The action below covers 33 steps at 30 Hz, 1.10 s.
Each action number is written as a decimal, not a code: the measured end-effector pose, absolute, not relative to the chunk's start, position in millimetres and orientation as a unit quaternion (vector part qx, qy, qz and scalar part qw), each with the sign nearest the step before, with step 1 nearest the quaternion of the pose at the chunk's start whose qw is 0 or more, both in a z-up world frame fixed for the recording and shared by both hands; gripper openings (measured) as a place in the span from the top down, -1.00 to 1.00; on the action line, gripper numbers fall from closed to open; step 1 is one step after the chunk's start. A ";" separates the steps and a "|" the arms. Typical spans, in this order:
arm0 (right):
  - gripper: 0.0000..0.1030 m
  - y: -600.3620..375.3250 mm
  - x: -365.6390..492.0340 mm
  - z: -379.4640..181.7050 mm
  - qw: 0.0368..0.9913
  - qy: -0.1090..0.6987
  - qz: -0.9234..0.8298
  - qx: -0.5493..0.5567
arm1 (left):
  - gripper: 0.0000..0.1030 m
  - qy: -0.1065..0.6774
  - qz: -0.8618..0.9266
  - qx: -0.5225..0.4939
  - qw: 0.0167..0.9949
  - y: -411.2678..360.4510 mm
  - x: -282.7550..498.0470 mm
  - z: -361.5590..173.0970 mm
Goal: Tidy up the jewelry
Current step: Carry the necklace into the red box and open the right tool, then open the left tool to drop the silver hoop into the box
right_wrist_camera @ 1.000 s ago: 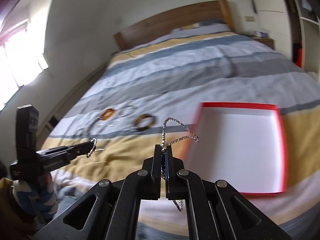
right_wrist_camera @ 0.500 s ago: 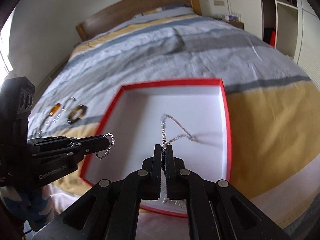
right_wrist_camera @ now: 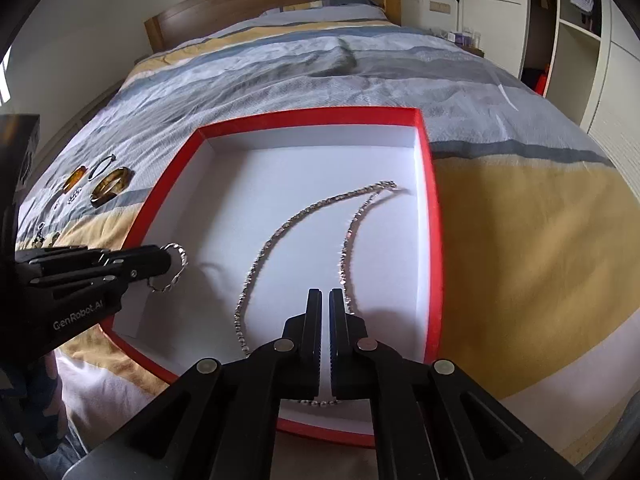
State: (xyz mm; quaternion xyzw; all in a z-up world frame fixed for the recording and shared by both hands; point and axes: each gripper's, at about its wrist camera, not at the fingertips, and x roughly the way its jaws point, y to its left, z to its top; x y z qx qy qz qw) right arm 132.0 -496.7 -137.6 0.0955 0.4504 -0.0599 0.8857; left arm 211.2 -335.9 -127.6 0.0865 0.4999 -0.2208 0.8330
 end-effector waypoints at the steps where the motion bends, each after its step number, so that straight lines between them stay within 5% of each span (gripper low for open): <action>1: 0.92 -499.8 133.5 -138.2 0.886 0.449 -0.059 0.099 | 0.86 0.501 -0.216 0.083 0.834 -333.6 211.9 -127.6; 15: 0.93 -462.3 157.1 -140.2 0.883 0.459 0.004 0.100 | 0.86 0.508 -0.144 0.091 0.844 -286.4 217.2 -122.6; 19: 0.54 -453.2 158.6 -137.8 0.879 0.467 0.000 0.096 | 0.79 0.511 -0.187 0.077 0.835 -287.1 218.4 -115.3; 23: 0.05 -447.6 155.3 -122.4 0.880 0.463 0.006 0.103 | 0.24 0.505 -0.224 0.051 0.832 -286.6 214.5 -100.2; 33: 0.05 -443.2 116.8 -59.7 0.904 0.413 0.001 0.111 | 0.13 0.455 -0.224 0.026 0.861 -254.0 180.6 -37.7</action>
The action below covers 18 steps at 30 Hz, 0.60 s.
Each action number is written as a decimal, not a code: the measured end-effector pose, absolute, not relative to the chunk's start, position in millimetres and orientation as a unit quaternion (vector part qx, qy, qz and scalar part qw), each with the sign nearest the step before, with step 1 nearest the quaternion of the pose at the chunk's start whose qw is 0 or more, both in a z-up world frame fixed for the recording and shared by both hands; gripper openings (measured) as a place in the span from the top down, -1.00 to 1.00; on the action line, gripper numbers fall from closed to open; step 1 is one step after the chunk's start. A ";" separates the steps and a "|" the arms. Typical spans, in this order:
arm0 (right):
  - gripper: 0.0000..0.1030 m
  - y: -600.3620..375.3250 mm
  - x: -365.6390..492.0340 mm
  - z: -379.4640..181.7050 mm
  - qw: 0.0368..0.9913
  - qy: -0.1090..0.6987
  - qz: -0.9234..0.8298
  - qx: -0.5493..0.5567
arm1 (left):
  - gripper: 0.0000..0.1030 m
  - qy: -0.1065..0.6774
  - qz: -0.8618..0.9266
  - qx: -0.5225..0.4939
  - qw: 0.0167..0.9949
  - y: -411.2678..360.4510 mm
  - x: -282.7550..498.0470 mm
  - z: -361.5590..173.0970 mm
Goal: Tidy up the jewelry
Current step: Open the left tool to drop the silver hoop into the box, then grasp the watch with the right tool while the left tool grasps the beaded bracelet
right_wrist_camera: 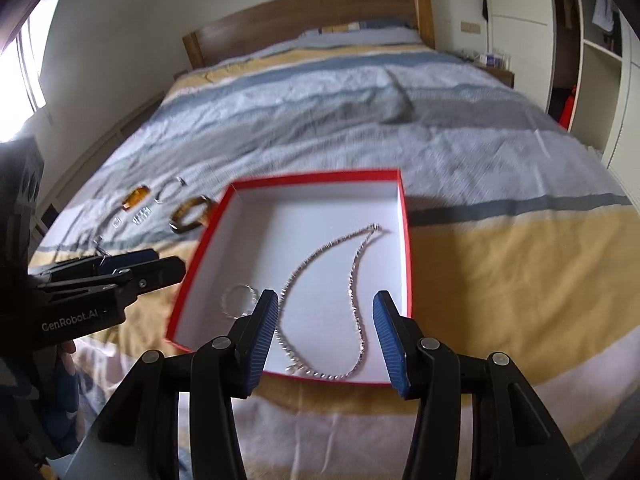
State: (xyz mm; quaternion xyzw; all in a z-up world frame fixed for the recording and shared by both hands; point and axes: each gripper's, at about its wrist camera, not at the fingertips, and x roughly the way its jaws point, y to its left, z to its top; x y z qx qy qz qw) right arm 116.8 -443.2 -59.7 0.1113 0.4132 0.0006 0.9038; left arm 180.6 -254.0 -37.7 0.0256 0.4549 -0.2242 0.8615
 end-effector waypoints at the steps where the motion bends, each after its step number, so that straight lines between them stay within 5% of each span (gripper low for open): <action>1: 0.05 -441.1 113.4 -53.7 0.906 0.408 0.001 0.112 | 0.13 0.450 -0.222 0.028 0.865 -247.3 174.6 -32.1; 18: 0.13 -338.1 41.4 14.4 0.924 0.359 0.061 0.117 | 0.14 0.410 -0.099 0.029 0.906 -46.0 82.4 -2.8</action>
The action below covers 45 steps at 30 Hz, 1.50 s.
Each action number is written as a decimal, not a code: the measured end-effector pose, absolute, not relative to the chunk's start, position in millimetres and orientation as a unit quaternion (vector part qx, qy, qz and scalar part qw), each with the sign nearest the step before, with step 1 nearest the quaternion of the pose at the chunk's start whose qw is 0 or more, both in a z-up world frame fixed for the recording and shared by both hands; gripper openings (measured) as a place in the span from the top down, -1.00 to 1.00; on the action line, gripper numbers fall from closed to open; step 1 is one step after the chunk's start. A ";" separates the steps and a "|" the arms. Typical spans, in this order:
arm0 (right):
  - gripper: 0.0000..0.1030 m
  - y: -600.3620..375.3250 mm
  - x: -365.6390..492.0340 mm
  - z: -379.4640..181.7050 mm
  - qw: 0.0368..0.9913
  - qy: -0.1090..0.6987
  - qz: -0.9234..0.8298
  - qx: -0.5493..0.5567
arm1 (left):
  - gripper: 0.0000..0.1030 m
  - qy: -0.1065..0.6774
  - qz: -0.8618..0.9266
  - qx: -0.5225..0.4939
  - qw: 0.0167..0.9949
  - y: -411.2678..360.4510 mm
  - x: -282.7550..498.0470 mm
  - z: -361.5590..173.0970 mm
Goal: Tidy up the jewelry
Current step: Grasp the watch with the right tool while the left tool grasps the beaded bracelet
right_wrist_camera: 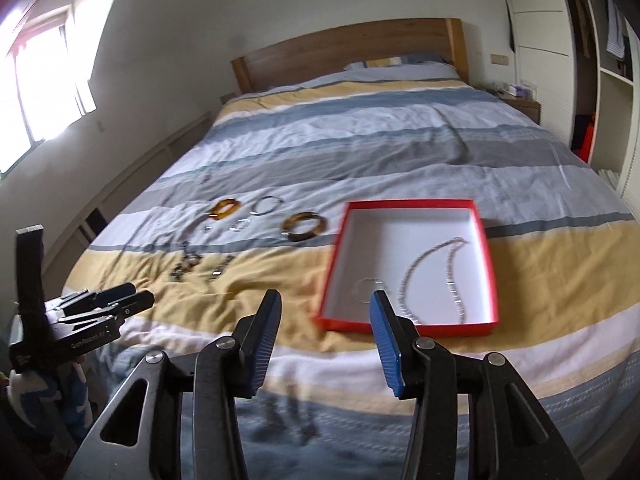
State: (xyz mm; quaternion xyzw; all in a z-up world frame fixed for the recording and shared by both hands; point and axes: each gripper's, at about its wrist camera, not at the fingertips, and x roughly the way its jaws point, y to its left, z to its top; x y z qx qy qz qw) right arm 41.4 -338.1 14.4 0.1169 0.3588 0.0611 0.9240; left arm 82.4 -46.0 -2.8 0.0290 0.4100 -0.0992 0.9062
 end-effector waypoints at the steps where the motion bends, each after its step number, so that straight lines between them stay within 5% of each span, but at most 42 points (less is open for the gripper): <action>1: 0.13 -334.0 37.9 16.4 0.924 0.356 0.065 0.120 | 0.14 0.409 -0.093 0.026 0.907 -35.0 79.0 -3.8; 14: 0.29 -260.7 63.7 8.3 0.908 0.392 0.121 0.081 | 0.14 0.414 -0.036 -0.014 0.909 56.9 93.4 -30.6; 45: 0.41 -142.3 249.9 -116.3 0.829 0.510 0.198 0.113 | 0.13 0.477 -0.114 0.025 0.871 52.6 269.0 -132.2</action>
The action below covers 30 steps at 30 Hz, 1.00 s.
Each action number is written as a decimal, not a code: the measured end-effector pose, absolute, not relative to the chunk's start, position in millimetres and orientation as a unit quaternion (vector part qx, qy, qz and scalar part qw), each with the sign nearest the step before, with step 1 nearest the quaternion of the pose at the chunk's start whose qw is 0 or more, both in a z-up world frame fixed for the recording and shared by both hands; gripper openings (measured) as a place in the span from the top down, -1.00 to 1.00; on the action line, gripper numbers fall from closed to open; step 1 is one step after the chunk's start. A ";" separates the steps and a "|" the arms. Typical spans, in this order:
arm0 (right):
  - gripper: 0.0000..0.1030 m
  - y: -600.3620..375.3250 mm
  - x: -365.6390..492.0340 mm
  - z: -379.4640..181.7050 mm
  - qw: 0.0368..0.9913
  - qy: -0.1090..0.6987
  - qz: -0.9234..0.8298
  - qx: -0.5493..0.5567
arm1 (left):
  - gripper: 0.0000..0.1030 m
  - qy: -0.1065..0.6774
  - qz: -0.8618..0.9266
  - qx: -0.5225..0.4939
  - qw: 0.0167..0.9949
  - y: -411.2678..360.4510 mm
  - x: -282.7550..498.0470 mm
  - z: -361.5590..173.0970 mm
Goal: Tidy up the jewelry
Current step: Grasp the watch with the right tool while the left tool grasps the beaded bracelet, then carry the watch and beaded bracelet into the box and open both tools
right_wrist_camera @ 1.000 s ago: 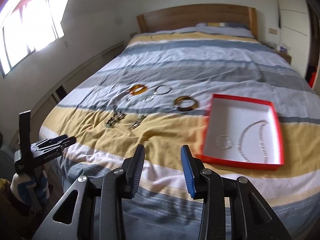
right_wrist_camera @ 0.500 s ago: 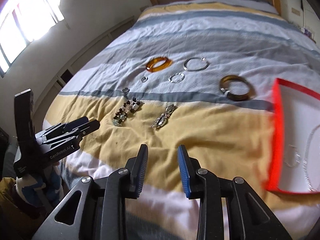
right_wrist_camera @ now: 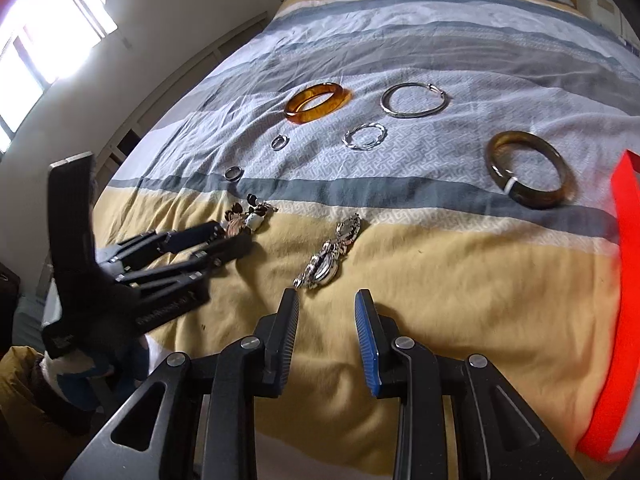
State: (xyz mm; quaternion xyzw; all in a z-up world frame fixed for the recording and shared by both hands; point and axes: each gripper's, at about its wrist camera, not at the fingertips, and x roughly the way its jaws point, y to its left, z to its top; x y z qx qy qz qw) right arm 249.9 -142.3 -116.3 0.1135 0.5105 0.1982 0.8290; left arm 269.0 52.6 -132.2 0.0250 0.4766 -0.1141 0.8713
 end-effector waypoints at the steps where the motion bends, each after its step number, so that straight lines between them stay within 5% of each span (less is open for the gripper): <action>1: 0.41 -141.3 252.6 -118.3 0.827 0.512 0.199 0.114 | 0.13 0.476 -0.111 0.017 0.872 57.0 270.1 -134.1; 16: 0.40 -117.5 286.9 -151.9 0.809 0.531 0.206 0.146 | 0.52 0.477 -0.083 -0.029 0.875 86.7 272.4 -141.6; 20: 0.53 -113.7 293.2 -154.1 0.811 0.531 0.202 0.138 | 0.63 0.479 -0.081 -0.022 0.874 81.0 274.5 -142.0; 30: 0.54 -120.9 276.5 -140.2 0.823 0.509 0.209 0.140 | 0.66 0.471 -0.081 -0.046 0.877 81.5 256.4 -127.6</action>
